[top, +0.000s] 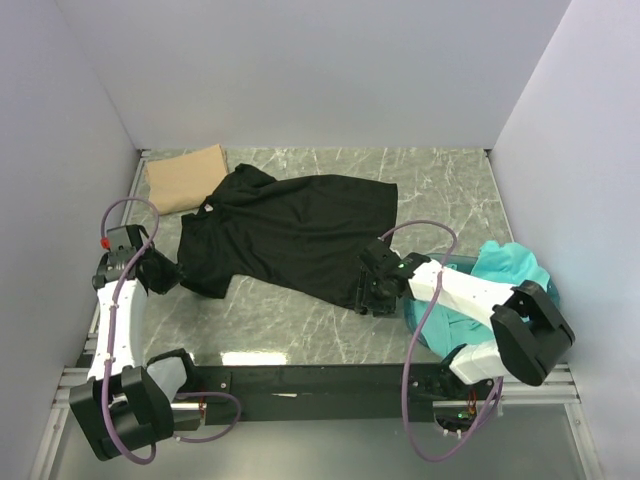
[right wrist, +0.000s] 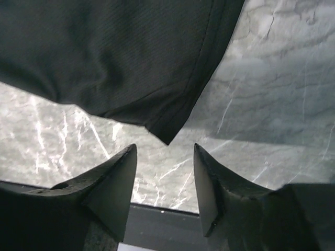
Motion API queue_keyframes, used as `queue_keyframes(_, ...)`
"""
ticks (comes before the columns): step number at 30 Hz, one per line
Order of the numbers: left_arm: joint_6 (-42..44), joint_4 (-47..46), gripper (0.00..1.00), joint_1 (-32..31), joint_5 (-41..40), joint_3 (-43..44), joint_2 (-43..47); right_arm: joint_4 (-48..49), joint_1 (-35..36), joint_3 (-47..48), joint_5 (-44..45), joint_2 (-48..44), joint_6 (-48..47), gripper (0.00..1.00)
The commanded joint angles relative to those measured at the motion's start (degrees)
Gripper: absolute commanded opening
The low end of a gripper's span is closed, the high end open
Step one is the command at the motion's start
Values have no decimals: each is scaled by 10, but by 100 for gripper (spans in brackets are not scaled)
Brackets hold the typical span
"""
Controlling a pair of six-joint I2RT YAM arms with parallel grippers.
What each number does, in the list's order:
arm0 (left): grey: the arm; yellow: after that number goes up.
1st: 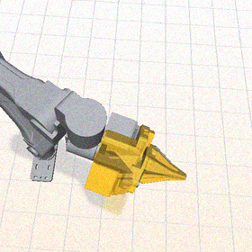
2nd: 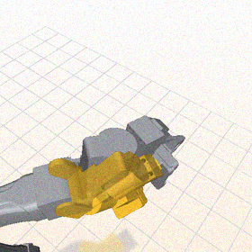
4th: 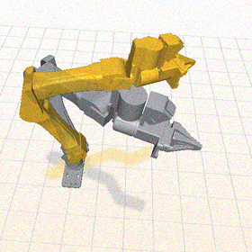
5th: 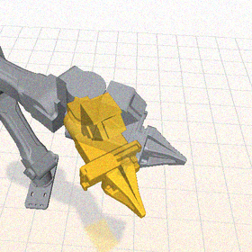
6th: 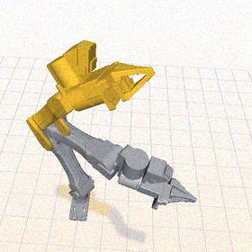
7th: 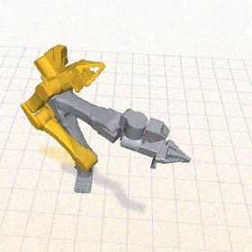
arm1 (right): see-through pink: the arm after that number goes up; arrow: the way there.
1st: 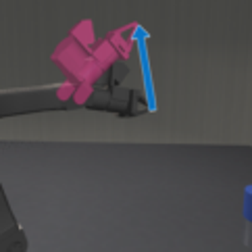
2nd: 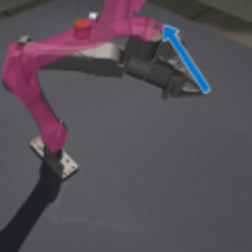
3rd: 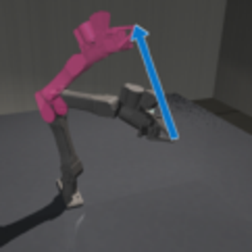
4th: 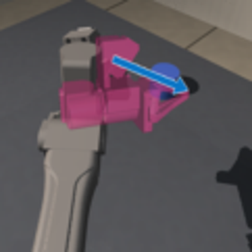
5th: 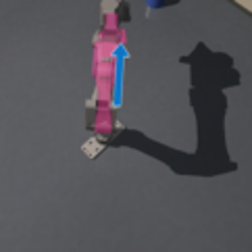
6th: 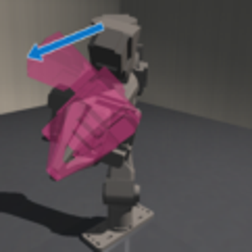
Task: Fold and stack the t-shirts
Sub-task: Flatten the tshirt out
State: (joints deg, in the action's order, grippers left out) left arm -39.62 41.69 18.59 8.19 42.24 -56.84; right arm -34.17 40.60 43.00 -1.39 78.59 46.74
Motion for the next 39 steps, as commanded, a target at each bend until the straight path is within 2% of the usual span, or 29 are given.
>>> queue_keyframes(1,15,10,1,6,6,26,9,21,-3,9,26,11,-10,54)
queue_keyframes(13,23,16,1,20,-12,33,-1,41,-22,12,40,49,-28,40)
queue_keyframes(16,27,16,1,23,-14,36,-4,47,-25,9,31,59,-35,28)
queue_keyframes(17,28,15,1,27,-14,37,-6,46,-25,10,24,66,-40,21)
queue_keyframes(19,29,13,1,29,-16,38,-7,42,-25,13,20,72,-45,14)
queue_keyframes(20,29,13,1,29,-18,39,-8,32,-25,16,19,75,-48,7)
queue_keyframes(22,28,14,1,34,-20,41,-9,21,-25,20,17,77,-50,1)
queue_keyframes(31,31,50,1,60,-79,70,-2,-55,-25,39,-1,67,-75,0)
queue_keyframes(39,48,85,1,73,-103,109,2,-116,-25,70,-29,64,-136,0)
